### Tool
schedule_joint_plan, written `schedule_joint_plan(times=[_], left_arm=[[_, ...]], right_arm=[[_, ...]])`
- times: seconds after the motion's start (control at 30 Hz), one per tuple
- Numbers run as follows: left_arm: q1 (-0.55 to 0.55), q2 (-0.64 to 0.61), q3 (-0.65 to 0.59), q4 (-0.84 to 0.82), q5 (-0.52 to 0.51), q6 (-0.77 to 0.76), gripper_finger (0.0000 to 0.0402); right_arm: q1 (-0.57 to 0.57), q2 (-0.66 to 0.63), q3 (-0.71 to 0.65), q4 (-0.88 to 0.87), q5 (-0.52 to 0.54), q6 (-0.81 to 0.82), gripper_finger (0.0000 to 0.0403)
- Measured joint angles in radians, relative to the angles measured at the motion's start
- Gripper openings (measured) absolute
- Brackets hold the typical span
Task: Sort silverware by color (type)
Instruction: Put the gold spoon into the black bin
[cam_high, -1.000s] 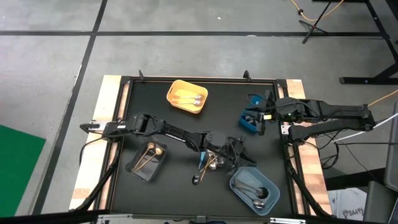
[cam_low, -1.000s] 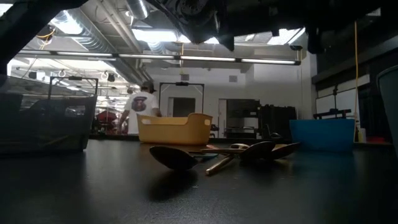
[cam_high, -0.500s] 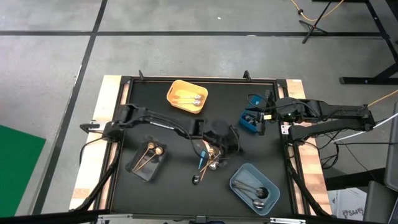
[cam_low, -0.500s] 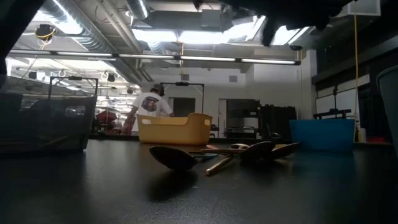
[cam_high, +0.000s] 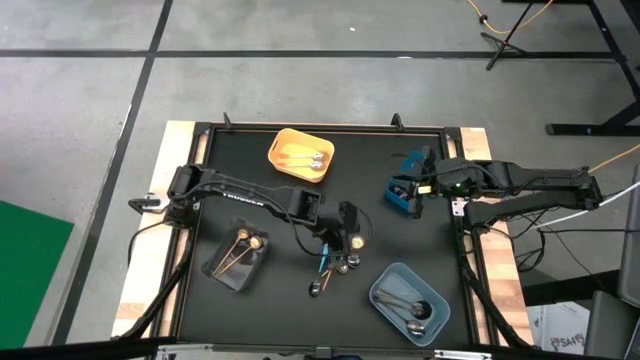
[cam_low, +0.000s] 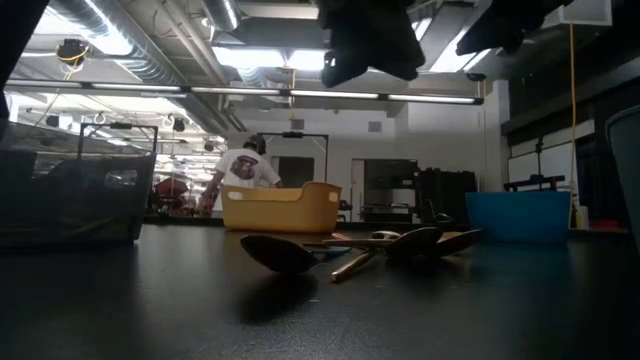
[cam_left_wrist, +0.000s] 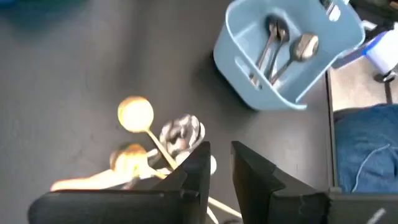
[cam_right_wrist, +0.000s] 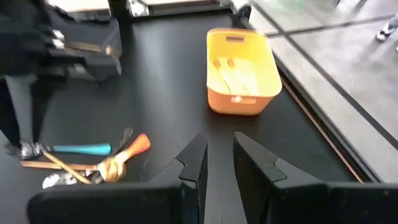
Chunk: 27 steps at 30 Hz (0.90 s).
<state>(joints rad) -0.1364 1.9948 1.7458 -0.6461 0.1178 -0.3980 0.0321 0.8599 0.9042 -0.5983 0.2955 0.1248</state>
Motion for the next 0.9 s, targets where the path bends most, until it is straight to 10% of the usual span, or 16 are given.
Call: schedule_joint_plan(times=[0.9], left_arm=[[-0.094,0.009,-0.292,0.134,-0.033,-0.230,0.0137]], right_arm=[[0.000,0.100,-0.001,-0.055,0.000,0.000,0.0067]])
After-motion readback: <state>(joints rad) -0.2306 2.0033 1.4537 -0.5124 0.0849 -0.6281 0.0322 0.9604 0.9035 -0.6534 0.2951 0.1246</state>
